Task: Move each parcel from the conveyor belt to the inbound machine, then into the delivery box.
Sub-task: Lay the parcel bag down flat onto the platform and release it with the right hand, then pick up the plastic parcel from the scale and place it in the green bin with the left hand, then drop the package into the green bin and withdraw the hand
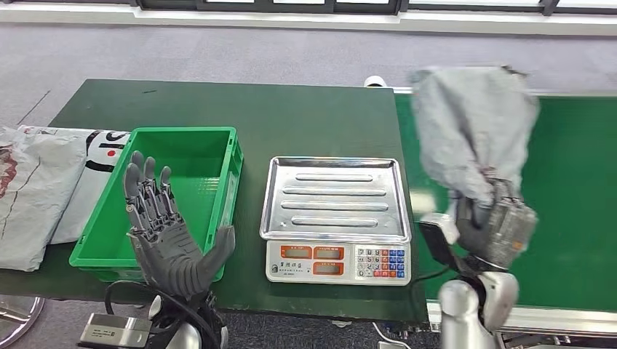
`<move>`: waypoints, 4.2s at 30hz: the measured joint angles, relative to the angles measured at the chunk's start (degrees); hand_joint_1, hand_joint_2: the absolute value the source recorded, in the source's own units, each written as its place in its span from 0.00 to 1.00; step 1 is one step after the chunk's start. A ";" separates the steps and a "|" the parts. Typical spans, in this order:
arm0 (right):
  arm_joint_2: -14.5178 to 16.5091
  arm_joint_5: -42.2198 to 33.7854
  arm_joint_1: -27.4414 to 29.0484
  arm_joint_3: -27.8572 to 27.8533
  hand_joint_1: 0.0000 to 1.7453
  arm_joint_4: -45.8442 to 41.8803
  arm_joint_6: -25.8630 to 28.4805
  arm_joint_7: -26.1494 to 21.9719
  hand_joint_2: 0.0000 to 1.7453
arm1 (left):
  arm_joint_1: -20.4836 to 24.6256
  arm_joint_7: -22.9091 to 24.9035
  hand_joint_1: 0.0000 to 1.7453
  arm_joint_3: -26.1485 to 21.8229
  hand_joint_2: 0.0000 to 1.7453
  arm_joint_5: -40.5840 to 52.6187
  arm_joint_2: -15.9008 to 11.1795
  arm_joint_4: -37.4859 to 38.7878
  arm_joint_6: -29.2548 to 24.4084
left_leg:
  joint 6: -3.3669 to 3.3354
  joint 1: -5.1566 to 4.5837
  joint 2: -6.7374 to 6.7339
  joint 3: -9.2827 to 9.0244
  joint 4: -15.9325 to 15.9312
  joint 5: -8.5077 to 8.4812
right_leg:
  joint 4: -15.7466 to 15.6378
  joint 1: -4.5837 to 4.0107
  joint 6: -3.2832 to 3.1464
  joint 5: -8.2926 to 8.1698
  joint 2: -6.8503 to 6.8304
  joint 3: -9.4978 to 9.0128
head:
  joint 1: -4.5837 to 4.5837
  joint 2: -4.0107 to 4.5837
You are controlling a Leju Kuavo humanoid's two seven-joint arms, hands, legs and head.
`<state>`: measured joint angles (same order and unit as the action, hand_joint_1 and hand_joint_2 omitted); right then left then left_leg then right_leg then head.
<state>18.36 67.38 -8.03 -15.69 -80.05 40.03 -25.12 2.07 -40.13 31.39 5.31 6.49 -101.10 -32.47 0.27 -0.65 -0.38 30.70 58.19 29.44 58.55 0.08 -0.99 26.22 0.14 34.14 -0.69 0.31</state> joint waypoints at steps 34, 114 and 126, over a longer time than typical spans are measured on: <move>2.34 -3.29 -11.81 24.04 0.00 33.61 0.21 0.63 0.00 | 1.30 -0.03 0.00 0.00 1.00 -0.30 0.74 1.72 -0.85 | 0.18 0.03 0.21 -0.21 0.00 -0.24 | 0.05 -0.04 -0.15 -0.13 -0.13 0.32 | 0.00 0.01; -0.20 -20.08 0.99 26.47 0.00 -31.28 0.04 -14.65 1.00 | 30.35 34.31 1.00 -18.98 1.00 69.30 13.14 53.62 -7.70 | 0.10 -0.15 -0.17 -0.03 -0.01 -0.63 | 0.05 0.15 -0.10 -0.65 0.13 0.59 | -0.01 0.01; -0.29 -19.20 2.29 27.48 0.00 -30.83 0.04 -14.90 1.00 | 32.35 41.46 1.00 -38.26 1.00 72.89 9.21 63.20 -7.69 | 0.14 -0.09 -0.16 0.00 -0.02 -0.66 | 0.06 0.07 -0.12 -0.65 0.15 0.65 | -0.02 0.00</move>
<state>18.07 48.17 -5.74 11.79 -110.89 40.07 -40.02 34.43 1.33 -6.88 78.21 15.70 -37.91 -40.16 0.41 -0.74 -0.54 30.70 58.17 28.78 58.60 0.16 -1.11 25.56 0.29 34.79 -0.71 0.31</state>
